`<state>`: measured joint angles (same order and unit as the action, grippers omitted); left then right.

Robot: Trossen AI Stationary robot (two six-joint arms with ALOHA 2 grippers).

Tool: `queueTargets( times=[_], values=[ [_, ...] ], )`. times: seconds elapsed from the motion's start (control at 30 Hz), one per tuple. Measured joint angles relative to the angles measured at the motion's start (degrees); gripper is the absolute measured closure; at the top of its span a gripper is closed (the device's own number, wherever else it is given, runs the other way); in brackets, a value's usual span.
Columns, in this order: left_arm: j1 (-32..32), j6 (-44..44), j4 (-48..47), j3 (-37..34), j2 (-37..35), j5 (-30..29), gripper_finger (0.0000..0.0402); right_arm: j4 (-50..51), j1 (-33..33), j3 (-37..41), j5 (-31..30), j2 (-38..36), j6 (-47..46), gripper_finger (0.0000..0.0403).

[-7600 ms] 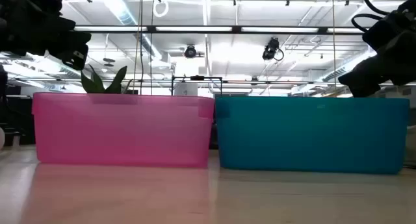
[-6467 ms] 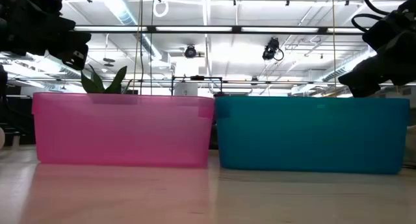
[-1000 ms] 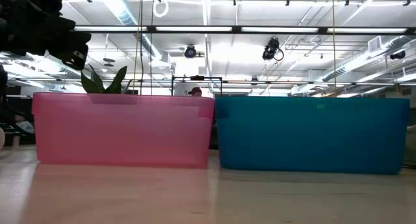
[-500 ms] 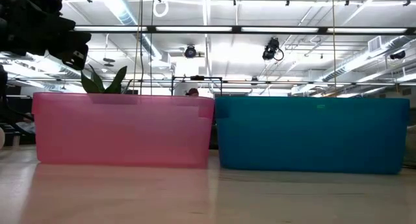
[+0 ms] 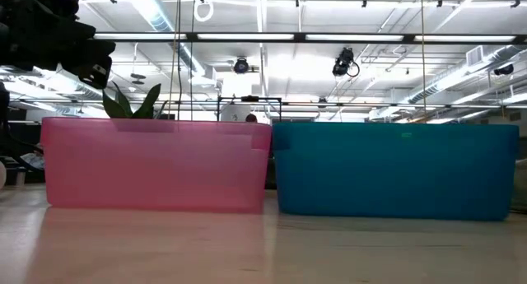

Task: Pick & Place hat
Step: Put the right black cap into the blue bin

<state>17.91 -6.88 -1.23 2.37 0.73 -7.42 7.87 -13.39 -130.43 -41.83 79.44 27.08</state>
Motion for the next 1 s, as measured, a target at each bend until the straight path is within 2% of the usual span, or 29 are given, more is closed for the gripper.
queueTargets(
  times=[0.07,0.1,0.27,0.4,0.57,0.8,1.0],
  values=[
    [0.0,0.01,0.0,0.0,0.0,0.02,0.0252,4.15,3.5,0.0,8.27,0.3,-6.16,0.0214],
    [0.0,0.0,0.0,0.0,0.0,0.0,0.0252,5.95,5.5,0.02,10.06,0.84,-9.23,0.0214],
    [0.0,0.01,0.0,0.0,0.0,0.01,0.0252,17.65,16.25,0.06,10.97,4.08,-25.07,0.0214],
    [0.0,0.01,0.0,0.0,0.0,0.02,0.0252,28.27,24.41,0.13,12.91,5.74,-41.15,0.0214],
    [0.0,0.01,0.0,0.0,0.0,0.0,0.0252,43.72,34.07,0.06,21.1,6.6,-56.42,0.0214],
    [0.0,-0.01,0.0,0.0,0.0,0.01,0.0252,64.63,40.17,0.04,23.42,9.11,-69.03,0.0214],
    [0.0,0.01,0.0,0.0,0.0,0.0,0.0252,80.0,41.1,0.09,23.49,12.97,-73.05,0.0214]
  ],
)
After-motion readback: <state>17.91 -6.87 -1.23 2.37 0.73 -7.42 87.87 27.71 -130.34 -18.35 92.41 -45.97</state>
